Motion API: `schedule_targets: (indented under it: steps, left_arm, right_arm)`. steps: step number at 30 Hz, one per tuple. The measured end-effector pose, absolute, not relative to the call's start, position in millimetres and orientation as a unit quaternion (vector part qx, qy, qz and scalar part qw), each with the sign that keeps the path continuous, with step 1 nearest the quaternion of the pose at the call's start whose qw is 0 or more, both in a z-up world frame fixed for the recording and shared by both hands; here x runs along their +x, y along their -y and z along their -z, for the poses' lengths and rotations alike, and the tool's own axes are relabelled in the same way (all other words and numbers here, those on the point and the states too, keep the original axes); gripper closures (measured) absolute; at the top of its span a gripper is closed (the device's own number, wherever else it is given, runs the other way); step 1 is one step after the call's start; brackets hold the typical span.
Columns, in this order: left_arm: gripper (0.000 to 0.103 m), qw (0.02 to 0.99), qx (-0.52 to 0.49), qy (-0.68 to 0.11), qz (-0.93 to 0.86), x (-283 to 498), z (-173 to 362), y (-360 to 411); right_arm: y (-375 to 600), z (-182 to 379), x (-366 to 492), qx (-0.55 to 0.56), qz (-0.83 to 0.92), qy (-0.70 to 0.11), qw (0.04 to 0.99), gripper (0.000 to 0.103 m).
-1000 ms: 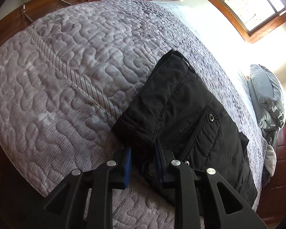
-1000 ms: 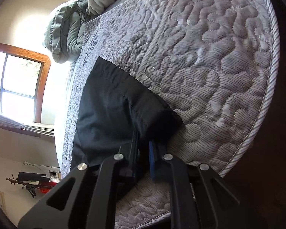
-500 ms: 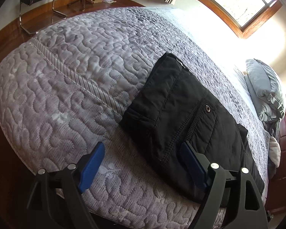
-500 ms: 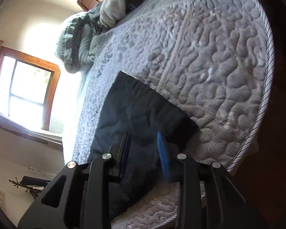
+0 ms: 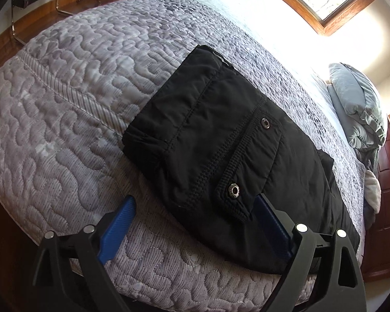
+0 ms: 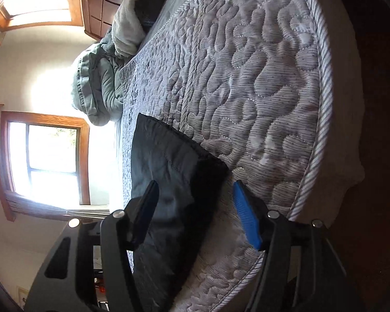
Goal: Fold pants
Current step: 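Grasp the pant leg ends with the right tool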
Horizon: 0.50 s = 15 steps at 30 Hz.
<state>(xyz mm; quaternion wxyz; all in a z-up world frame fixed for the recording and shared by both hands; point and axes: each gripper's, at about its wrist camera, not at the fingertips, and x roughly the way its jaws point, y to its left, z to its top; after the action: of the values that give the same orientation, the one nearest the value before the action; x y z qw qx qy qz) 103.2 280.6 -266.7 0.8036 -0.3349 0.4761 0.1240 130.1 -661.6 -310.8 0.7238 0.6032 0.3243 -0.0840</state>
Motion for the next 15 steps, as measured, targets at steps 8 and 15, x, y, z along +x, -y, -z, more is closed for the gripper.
schedule_targets:
  steps: [8, 15]
  left_arm:
    - [0.011, 0.804, -0.342, -0.471, -0.119, 106, 267, -277]
    - [0.011, 0.792, -0.364, -0.476, -0.118, 110, 277, -277]
  right_arm:
    - [658, 325, 147, 0.600, 0.049, -0.310, 0.736, 0.043]
    - [657, 327, 156, 0.589, 0.033, -0.304, 0.748, 0.048]
